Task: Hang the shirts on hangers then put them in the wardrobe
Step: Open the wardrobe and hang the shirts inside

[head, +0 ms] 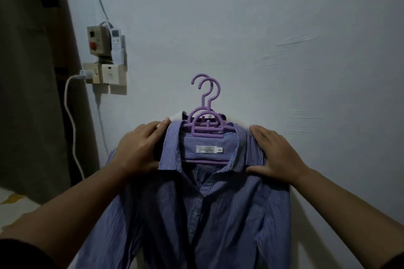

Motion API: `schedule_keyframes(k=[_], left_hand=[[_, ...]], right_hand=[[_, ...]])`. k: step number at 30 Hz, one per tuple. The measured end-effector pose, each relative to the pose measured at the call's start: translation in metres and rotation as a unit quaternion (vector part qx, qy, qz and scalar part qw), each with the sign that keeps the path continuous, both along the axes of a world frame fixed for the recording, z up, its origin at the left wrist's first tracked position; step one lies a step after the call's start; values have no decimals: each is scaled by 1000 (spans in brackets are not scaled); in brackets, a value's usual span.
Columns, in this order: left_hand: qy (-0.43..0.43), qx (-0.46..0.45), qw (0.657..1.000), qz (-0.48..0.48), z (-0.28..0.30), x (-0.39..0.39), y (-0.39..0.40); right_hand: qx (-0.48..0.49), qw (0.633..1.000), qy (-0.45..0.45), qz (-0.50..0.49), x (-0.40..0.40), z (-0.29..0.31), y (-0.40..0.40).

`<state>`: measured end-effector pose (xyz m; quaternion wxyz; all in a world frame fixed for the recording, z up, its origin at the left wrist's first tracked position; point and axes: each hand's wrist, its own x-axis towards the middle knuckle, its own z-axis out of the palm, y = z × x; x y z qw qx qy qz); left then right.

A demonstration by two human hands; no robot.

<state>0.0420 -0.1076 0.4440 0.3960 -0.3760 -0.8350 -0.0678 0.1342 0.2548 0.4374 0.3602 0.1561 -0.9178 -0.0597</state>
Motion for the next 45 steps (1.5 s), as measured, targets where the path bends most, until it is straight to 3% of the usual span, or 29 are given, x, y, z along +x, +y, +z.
schedule_keyframes(k=[8,16,28,39,45], left_hand=[[9,23,989,-142,26,-3,108],[-8,19,946,-323,34,14,222],[-13,17,829,-559,40,161,357],[-1,13,712,-702,79,360,421],[-8,31,687,-726,99,462,449]], right_hand=[[2,990,38,-138,89,34,59],[-1,945,34,-325,216,43,74],[39,800,49,-597,429,50,26],[21,685,84,-723,621,75,-30],[31,638,106,-762,710,93,-31]])
